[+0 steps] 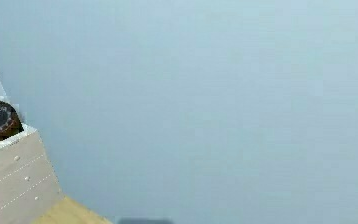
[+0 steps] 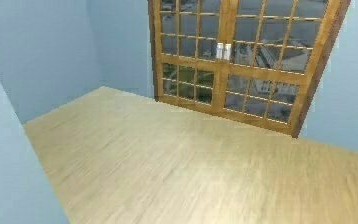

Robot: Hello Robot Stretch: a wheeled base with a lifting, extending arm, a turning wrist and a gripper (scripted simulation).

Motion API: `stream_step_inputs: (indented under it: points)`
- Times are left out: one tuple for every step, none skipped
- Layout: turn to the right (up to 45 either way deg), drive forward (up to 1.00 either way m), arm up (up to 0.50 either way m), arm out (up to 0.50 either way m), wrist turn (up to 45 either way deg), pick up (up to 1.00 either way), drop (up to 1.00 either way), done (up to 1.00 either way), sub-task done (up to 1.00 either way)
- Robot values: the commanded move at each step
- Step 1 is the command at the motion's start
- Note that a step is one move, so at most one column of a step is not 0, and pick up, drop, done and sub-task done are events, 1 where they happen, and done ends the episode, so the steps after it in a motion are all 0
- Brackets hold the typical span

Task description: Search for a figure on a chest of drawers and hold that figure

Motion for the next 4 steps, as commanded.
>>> stream_step_inputs:
  points:
    - [-45.0,0.0,0.0,0.0,0.0,0.0,0.0,0.0,0.0]
    - [-3.0,0.0,0.0,0.0,0.0,0.0,0.0,0.0,0.0]
    - [45.0,0.0,0.0,0.0,0.0,0.0,0.0,0.0,0.0]
    - [27.0,0.0,0.0,0.0,0.0,0.0,0.0,0.0,0.0]
